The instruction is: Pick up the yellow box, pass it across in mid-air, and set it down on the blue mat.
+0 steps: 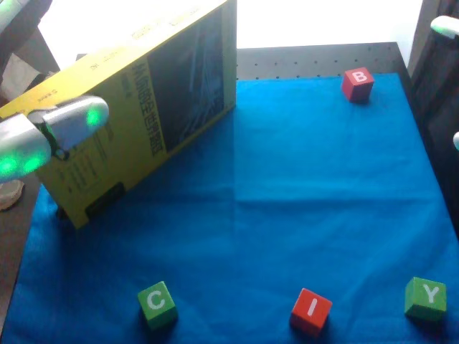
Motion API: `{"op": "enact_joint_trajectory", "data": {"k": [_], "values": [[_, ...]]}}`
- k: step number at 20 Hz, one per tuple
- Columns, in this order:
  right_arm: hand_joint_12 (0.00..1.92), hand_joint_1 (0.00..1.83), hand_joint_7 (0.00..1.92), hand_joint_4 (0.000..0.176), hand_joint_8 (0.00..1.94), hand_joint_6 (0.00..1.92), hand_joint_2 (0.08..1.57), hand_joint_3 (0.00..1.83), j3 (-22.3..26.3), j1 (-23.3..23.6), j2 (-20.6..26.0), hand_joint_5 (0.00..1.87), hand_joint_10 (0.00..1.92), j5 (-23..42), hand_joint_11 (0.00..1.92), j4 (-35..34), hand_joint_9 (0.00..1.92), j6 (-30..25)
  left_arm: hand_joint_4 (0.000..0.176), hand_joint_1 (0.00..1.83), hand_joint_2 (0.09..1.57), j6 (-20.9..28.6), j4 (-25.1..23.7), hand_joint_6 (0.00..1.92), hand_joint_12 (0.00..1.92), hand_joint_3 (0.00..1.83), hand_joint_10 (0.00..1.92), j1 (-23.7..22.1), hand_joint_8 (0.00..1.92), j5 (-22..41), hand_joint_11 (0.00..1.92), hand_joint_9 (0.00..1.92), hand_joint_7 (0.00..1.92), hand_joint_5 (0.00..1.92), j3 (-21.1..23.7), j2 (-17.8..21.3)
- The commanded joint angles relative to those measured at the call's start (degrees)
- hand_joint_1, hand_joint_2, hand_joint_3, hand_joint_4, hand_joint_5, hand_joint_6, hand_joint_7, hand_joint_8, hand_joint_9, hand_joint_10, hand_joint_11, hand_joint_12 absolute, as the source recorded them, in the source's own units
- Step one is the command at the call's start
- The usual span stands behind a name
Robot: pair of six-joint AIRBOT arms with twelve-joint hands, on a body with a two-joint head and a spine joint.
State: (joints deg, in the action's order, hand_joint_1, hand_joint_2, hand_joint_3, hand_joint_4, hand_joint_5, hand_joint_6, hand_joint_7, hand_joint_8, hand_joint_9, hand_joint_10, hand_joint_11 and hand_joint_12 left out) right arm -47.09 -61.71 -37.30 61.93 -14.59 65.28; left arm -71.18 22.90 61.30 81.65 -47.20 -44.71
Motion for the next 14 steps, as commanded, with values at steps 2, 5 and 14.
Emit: {"op": "enact_joint_trajectory", "data": {"k": [2, 5, 14], "values": [[0.00, 0.29, 0.00, 0.119, 0.00, 0.00, 1.32, 0.02, 0.01, 0.56, 0.10, 0.00, 0.00, 7.30, 0.00, -0.28, 0.00, 0.18, 0.176, 0.39, 1.15, 0.05, -0.72, 0.00, 0.00, 0.02, 0.00, -0.21, 0.00, 7.12, 0.00, 0.00, 0.00, 0.00, -0.22, 0.24], [0.00, 0.29, 0.00, 0.109, 0.00, 0.00, 1.33, 0.01, 0.01, 0.56, 0.10, 0.00, 0.00, 7.30, 0.00, -0.30, 0.00, 0.18, 0.176, 0.41, 1.15, 0.05, -0.70, 0.00, 0.00, 0.01, 0.00, -0.21, 0.00, 7.38, 0.00, 0.00, 0.00, 0.00, -0.18, 0.21], [0.00, 0.32, 0.00, 0.116, 0.00, 0.00, 1.32, 0.00, -0.02, 0.57, -0.36, 0.00, 0.00, 7.32, 0.00, -0.30, 0.00, 0.18, 0.176, 0.49, 1.12, 0.26, 1.44, 0.00, 0.00, 0.00, 0.00, -0.62, 0.00, 2.53, 0.00, 0.00, 0.00, 0.00, -1.96, -2.39]]}}
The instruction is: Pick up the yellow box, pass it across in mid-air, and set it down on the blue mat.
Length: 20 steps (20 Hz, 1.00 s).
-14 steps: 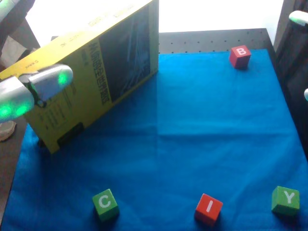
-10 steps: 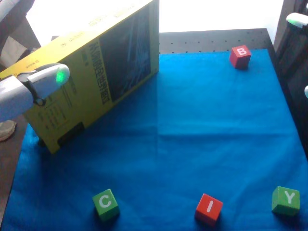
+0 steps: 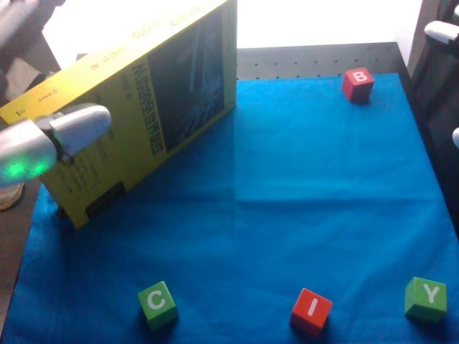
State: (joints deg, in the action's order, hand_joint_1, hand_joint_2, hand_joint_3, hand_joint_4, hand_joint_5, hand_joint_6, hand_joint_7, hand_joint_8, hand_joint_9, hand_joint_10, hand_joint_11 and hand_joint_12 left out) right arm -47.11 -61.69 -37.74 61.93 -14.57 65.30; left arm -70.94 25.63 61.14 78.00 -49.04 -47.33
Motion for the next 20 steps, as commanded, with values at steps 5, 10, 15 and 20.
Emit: {"op": "enact_joint_trajectory", "data": {"k": [5, 10, 15, 20], "values": [[0.00, 0.33, 0.00, 0.114, 0.00, 0.00, 1.31, 0.00, 0.00, 0.55, -0.19, 0.00, 0.00, 7.29, 0.00, -0.32, 0.00, 0.16, 0.000, 0.76, 1.13, 1.49, 0.75, 0.00, 0.61, 0.00, 0.00, -1.35, 0.02, 1.30, 0.02, 0.10, 0.07, 0.00, -2.41, -2.40], [0.00, 0.28, 0.00, 0.103, 0.00, 0.00, 1.31, 0.00, 0.00, 0.55, -0.30, 0.00, 0.00, 7.29, 0.00, -0.32, 0.00, 0.16, 0.000, 1.00, 1.13, 3.00, 1.12, 1.80, 1.92, 0.00, 1.88, -1.51, 1.83, -1.33, 1.21, 1.11, 0.95, 0.79, -3.74, -3.98], [0.00, 0.27, 0.00, 0.108, 0.00, 0.00, 1.30, 0.00, 0.01, 0.55, -0.51, 0.00, 0.00, 7.29, 0.00, -0.32, 0.00, 0.16, 0.004, 1.27, 1.17, 3.01, 0.91, 1.92, 1.92, 0.00, 1.92, -1.64, 1.92, -1.03, 1.70, 1.63, 1.50, 1.31, -3.60, -4.10], [0.00, 0.34, 0.00, 0.099, 0.00, 0.00, 1.32, 0.00, 0.00, 0.54, -0.57, 0.00, 0.00, 7.30, 0.00, -0.32, 0.00, 0.16, 0.000, 1.41, 1.19, 3.05, -0.57, 1.92, 1.92, 0.00, 1.92, -1.62, 1.92, 2.58, 1.68, 1.63, 1.53, 1.32, -2.70, -3.21]]}}
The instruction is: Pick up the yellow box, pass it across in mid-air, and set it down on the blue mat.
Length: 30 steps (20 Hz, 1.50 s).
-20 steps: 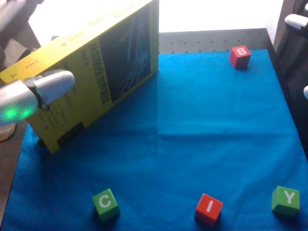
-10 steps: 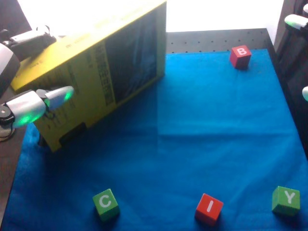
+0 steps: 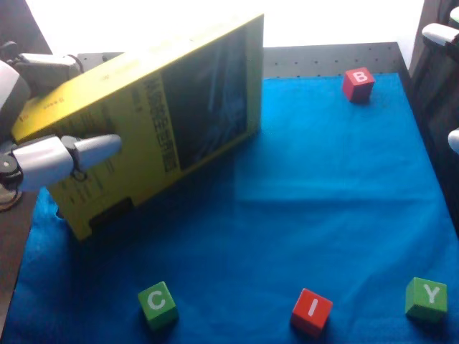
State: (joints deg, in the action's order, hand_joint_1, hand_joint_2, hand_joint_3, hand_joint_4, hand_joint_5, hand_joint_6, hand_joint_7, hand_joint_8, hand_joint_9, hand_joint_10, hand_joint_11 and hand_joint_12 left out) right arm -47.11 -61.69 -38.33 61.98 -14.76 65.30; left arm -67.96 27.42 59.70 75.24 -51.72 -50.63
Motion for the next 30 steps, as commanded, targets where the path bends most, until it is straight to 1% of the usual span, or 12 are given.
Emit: {"op": "enact_joint_trajectory", "data": {"k": [1, 4, 8, 11, 12, 14, 17, 19, 21, 24, 27, 30], "values": [[0.00, 0.34, 0.00, 0.114, 0.00, 0.00, 1.32, 0.00, 0.00, 0.54, 0.02, 0.00, 0.00, 7.27, 0.00, -0.12, 0.00, 0.16, 0.064, 1.44, 1.20, 0.07, -2.85, 1.92, 1.92, 0.00, 1.92, -0.14, 1.92, 7.18, 1.68, 1.62, 1.52, 1.30, 0.38, 0.60], [0.02, 0.37, 0.00, 0.133, 0.00, 0.00, 1.33, 0.00, 0.04, 0.55, 0.14, 0.00, 0.00, 8.37, 0.04, 0.13, 0.00, 0.15, 0.075, 1.34, 1.20, 0.07, -4.76, 1.92, 1.92, 0.00, 1.92, -0.06, 1.92, 10.70, 1.72, 1.68, 1.56, 1.32, 1.21, 1.66], [0.00, 0.37, 0.00, 0.064, 0.00, 0.00, 1.32, 0.00, 0.51, 0.91, 0.23, 0.00, 0.00, 12.57, 0.00, 1.97, 0.00, 0.13, 0.077, 1.37, 1.18, 0.06, -9.08, 1.92, 1.92, 0.00, 1.92, -1.03, 1.92, 11.46, 1.74, 1.69, 1.57, 1.33, 1.45, 1.84], [0.00, 0.40, 0.00, 0.073, 0.00, 0.00, 1.28, 0.00, 0.53, 3.44, 0.06, 0.00, 0.00, 13.60, 0.00, 5.39, 0.00, 0.13, 0.075, 1.33, 1.18, 0.05, -11.72, 1.92, 1.92, 0.00, 1.92, -4.34, 1.92, 7.13, 1.72, 1.66, 1.54, 1.31, 0.14, 0.29], [0.00, 0.37, 0.00, 0.076, 0.00, 0.00, 1.27, 0.00, 0.50, 3.82, 0.00, 0.00, 0.00, 13.60, 0.00, 5.73, 0.00, 0.13, 0.140, 1.27, 1.20, 0.05, -12.31, 1.92, 1.92, 0.00, 1.92, -5.23, 1.92, 5.69, 1.72, 1.67, 1.55, 1.33, -0.25, -0.16], [0.00, 0.46, 0.00, 0.016, 0.00, 0.00, 1.26, 0.00, -0.02, 5.55, -0.72, 0.00, 0.00, 13.55, 0.00, 6.54, 0.00, 0.13, 0.174, 1.24, 1.22, 0.05, -14.94, 1.92, 1.92, 0.00, 1.92, -8.04, 1.92, 1.53, 1.74, 1.69, 1.56, 1.33, -1.21, -1.52], [0.00, 0.59, 0.00, 0.019, 0.00, 0.00, 1.23, 0.00, -1.06, 8.15, -2.14, 0.00, 0.00, 12.14, 0.00, 7.10, 0.00, 0.13, 0.176, 1.33, 1.19, 0.11, -17.80, 1.92, 1.92, 0.00, 1.92, -10.24, 1.92, -1.30, 1.74, 1.70, 1.56, 1.31, -1.80, -2.80], [0.23, 0.69, 0.00, 0.105, 0.00, 0.00, 1.21, 0.00, -2.02, 11.91, -3.69, 0.00, 0.00, 7.89, 0.00, 9.17, 0.00, 0.13, 0.176, 1.29, 1.19, 0.15, -19.23, 1.92, 1.92, 0.00, 1.92, -11.21, 1.92, -2.39, 1.74, 1.69, 1.55, 1.31, -1.94, -3.20], [0.56, 0.65, 0.00, 0.082, 0.00, 0.00, 1.19, 0.00, -3.39, 15.65, -5.92, 0.00, 0.00, 3.50, 0.00, 11.15, 0.00, 0.13, 0.175, 1.22, 1.19, 0.60, -19.89, 1.92, 1.92, 0.00, 1.92, -11.36, 1.92, -2.91, 1.76, 1.69, 1.55, 1.34, -2.09, -3.30], [0.01, 0.68, 0.00, 0.081, 0.00, 0.00, 1.14, 0.00, -4.49, 17.16, -7.80, 0.00, 0.00, 0.15, 0.00, 11.36, 0.00, 0.12, 0.163, 1.24, 1.19, 1.01, -21.60, 1.92, 1.92, 0.00, 1.92, -12.65, 1.92, -2.95, 1.78, 1.71, 1.57, 1.35, -2.31, -3.90], [0.00, 0.59, 0.00, 0.005, 0.00, 0.00, 1.16, 0.00, -5.31, 18.31, -9.54, 0.00, 0.00, -2.69, 0.00, 11.50, 0.00, 0.12, 0.161, 1.17, 1.25, 1.33, -23.89, 1.92, 1.92, 0.02, 1.92, -14.56, 1.92, -2.45, 1.77, 1.72, 1.56, 1.31, -2.43, -4.40], [0.00, 0.66, 0.00, 0.017, 0.00, 0.00, 1.13, 0.00, -7.15, 20.16, -12.22, 0.00, 0.00, -7.40, 0.00, 11.50, 0.00, 0.12, 0.159, 1.13, 1.26, 2.48, -25.72, 1.92, 1.92, 0.02, 1.92, -14.87, 1.92, 1.06, 1.77, 1.72, 1.57, 1.32, -2.26, -4.44]]}}
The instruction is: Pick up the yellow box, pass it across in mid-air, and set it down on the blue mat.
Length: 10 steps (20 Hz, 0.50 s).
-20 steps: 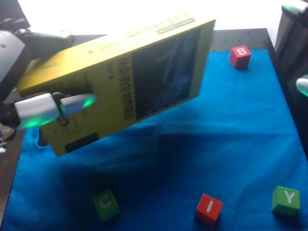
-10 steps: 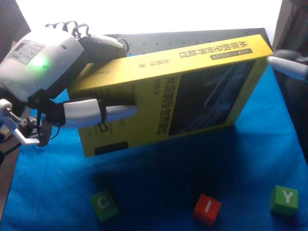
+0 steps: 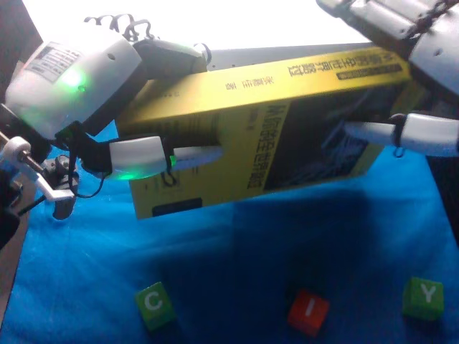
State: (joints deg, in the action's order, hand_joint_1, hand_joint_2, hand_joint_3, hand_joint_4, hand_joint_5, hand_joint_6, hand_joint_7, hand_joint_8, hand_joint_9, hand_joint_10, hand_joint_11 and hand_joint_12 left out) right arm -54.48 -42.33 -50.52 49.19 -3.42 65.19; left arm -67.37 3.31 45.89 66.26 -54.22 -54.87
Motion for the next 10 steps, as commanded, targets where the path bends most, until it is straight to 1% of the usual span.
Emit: {"op": "enact_joint_trajectory", "data": {"k": [1, 2, 3, 4, 5, 6, 7, 8, 9, 10], "values": [[0.00, 0.67, 0.00, 0.000, 0.00, 0.00, 1.12, 0.00, -0.35, 1.07, -0.64, 0.00, 0.00, 4.26, 0.00, 0.13, 0.00, 0.23, 0.154, 1.17, 1.25, 2.13, -2.09, 1.92, 1.92, 0.01, 1.92, -1.09, 1.92, 10.84, 1.58, 1.53, 1.57, 1.32, 0.32, -0.17], [0.00, 0.69, 0.01, 0.000, 0.00, 0.00, 1.15, 0.00, -1.19, 1.63, -1.62, 0.00, 0.00, 2.43, 0.00, -0.01, 0.00, 0.23, 0.145, 1.15, 1.25, 2.23, -3.24, 1.92, 1.92, 0.01, 1.92, -1.10, 1.92, 12.75, 1.52, 1.47, 1.57, 1.32, 0.70, -0.06], [0.00, 0.69, 0.01, 0.000, 0.00, 0.00, 1.15, 0.00, -1.27, 1.69, -1.68, 0.00, 0.00, 2.20, 0.00, -0.01, 0.00, 0.23, 0.145, 1.15, 1.25, 2.23, -3.36, 1.92, 1.92, 0.01, 1.92, -1.10, 1.92, 13.07, 1.52, 1.47, 1.57, 1.32, 0.75, -0.06], [1.04, 0.75, 0.30, 0.000, 0.57, 0.47, 1.20, 0.00, -1.48, 1.84, -1.88, 0.19, 0.83, 1.76, 0.00, -0.01, 0.17, 0.23, 0.142, 1.12, 1.27, 2.23, -3.75, 1.92, 1.92, 0.02, 1.92, -1.11, 1.92, 14.46, 1.52, 1.46, 1.57, 1.32, 0.92, -0.04], [1.74, 1.05, 0.68, 0.000, 1.32, 1.35, 1.24, 0.07, -1.57, 1.86, -1.91, 0.47, 1.68, 1.70, 0.68, -0.10, 0.67, 0.23, 0.138, 1.17, 1.24, 2.24, -4.12, 1.92, 1.92, 0.00, 1.92, -1.11, 1.92, 15.15, 1.52, 1.47, 1.57, 1.32, 1.05, 0.04], [1.89, 1.05, 0.80, 0.000, 1.82, 1.52, 1.25, 0.09, -1.70, 1.88, -1.91, 0.62, 1.87, 1.60, 1.06, -0.21, 0.97, 0.23, 0.135, 1.14, 1.26, 2.24, -4.30, 1.92, 1.92, 0.01, 1.92, -1.11, 1.92, 15.69, 1.52, 1.46, 1.57, 1.32, 1.12, 0.11], [1.91, 1.22, 1.01, 0.000, 1.92, 1.84, 1.19, 0.05, -1.91, 1.92, -1.91, 0.82, 1.91, 1.40, 1.30, -0.45, 1.21, 0.23, 0.132, 1.12, 1.27, 2.23, -4.37, 1.92, 1.92, 0.01, 1.92, -1.11, 1.92, 16.34, 1.52, 1.46, 1.57, 1.32, 1.15, 0.14], [1.92, 1.39, 1.32, 0.000, 1.94, 1.90, 1.18, 0.04, -2.07, 1.98, -1.91, 1.08, 1.92, 1.24, 1.56, -0.64, 1.47, 0.23, 0.130, 1.17, 1.25, 2.23, -4.44, 1.92, 1.92, 0.01, 1.92, -1.11, 1.92, 16.81, 1.52, 1.47, 1.57, 1.31, 1.18, 0.14], [1.92, 1.49, 1.46, 0.000, 1.94, 1.92, 1.17, 0.04, -2.24, 2.02, -1.91, 1.18, 1.92, 1.06, 1.66, -0.89, 1.57, 0.23, 0.126, 1.14, 1.26, 2.23, -4.45, 1.92, 1.92, 0.01, 1.92, -1.11, 1.92, 17.34, 1.52, 1.46, 1.57, 1.32, 1.22, 0.14], [1.92, 1.52, 1.49, 0.000, 1.94, 1.92, 1.18, 0.05, -2.47, 2.05, -1.91, 1.20, 1.92, 0.91, 1.69, -1.23, 1.60, 0.23, 0.123, 1.12, 1.27, 2.23, -4.47, 1.92, 1.92, 0.01, 1.92, -1.11, 1.92, 17.68, 1.52, 1.46, 1.57, 1.32, 1.25, 0.16]]}}
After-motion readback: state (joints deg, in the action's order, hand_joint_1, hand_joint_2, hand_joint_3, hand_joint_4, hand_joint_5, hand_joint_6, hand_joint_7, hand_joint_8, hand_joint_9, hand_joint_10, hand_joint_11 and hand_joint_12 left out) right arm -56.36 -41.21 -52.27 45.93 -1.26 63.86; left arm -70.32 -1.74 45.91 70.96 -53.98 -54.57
